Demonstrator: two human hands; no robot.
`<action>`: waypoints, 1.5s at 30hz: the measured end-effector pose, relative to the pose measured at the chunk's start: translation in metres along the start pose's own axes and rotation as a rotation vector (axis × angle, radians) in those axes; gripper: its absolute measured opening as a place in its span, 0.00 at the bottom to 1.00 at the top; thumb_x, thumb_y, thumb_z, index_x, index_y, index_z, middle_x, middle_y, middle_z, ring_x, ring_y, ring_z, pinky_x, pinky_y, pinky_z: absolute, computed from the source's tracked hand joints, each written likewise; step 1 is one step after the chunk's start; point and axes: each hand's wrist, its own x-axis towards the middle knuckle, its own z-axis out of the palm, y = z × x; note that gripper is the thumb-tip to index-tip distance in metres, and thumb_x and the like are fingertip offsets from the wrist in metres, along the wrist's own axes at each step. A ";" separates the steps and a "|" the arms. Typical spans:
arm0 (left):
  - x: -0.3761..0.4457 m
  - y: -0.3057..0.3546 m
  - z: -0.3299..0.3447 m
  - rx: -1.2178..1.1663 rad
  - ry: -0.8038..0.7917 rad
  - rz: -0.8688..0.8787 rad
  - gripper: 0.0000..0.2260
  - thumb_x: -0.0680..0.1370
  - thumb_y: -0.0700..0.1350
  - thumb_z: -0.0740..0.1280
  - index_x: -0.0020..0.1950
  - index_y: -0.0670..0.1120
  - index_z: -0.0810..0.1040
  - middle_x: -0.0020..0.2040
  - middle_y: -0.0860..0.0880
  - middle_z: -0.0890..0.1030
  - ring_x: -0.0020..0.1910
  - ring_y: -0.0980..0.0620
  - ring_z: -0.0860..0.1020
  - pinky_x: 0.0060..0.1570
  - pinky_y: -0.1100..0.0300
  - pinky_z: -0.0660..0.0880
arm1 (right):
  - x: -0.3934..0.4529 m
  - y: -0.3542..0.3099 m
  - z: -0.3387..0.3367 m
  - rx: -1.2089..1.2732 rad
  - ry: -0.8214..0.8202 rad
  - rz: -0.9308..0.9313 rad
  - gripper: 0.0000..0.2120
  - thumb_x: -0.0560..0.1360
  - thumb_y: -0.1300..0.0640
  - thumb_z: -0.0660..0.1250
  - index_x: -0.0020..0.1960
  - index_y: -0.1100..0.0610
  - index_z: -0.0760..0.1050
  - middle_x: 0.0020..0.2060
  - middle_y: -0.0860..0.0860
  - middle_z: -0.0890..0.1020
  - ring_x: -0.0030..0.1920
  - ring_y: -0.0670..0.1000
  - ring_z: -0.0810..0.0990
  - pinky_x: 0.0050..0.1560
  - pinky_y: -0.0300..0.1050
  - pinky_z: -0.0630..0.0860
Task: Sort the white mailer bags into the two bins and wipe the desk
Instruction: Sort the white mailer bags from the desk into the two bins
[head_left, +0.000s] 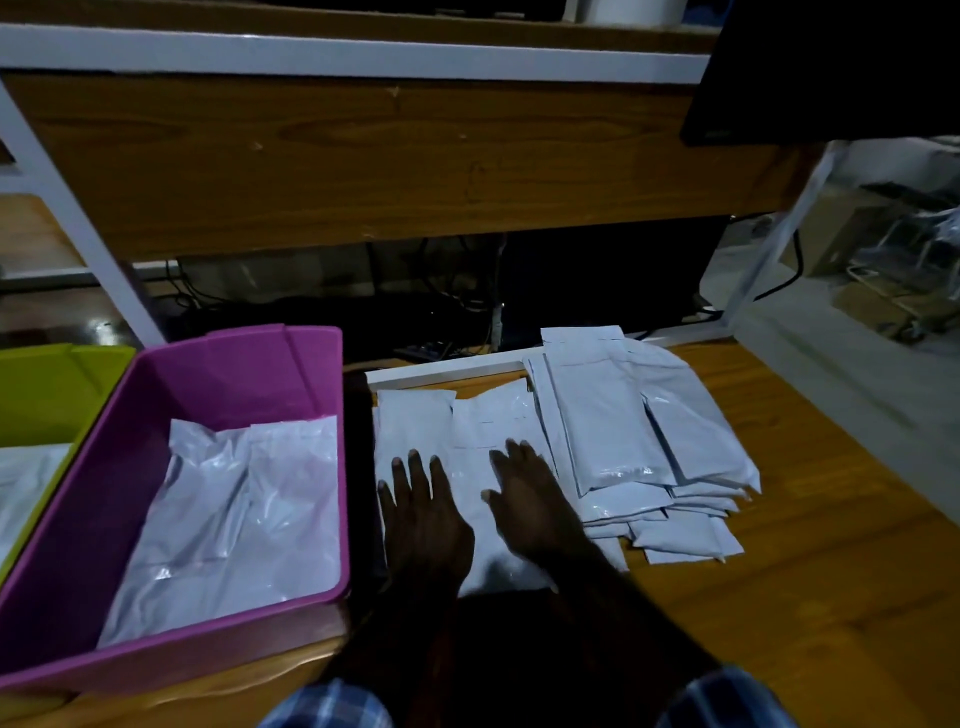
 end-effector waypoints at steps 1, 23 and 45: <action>0.001 -0.001 0.004 0.000 -0.022 0.002 0.27 0.71 0.41 0.51 0.67 0.35 0.72 0.68 0.32 0.70 0.69 0.31 0.67 0.66 0.35 0.63 | 0.000 0.003 0.003 -0.033 -0.054 0.000 0.27 0.82 0.51 0.56 0.77 0.58 0.54 0.78 0.58 0.52 0.78 0.56 0.47 0.75 0.48 0.41; 0.019 -0.004 0.028 -0.065 0.160 0.069 0.24 0.81 0.50 0.53 0.73 0.38 0.66 0.72 0.36 0.66 0.73 0.37 0.62 0.70 0.41 0.61 | 0.006 0.019 0.035 -0.193 0.109 -0.044 0.27 0.78 0.45 0.54 0.71 0.58 0.70 0.69 0.63 0.71 0.70 0.62 0.69 0.68 0.62 0.61; 0.039 0.030 -0.081 -0.132 0.367 0.103 0.30 0.70 0.35 0.44 0.69 0.35 0.70 0.68 0.36 0.72 0.70 0.38 0.68 0.68 0.40 0.63 | 0.030 -0.021 -0.072 0.313 0.465 -0.085 0.24 0.75 0.71 0.60 0.70 0.57 0.71 0.69 0.55 0.73 0.72 0.54 0.67 0.71 0.57 0.64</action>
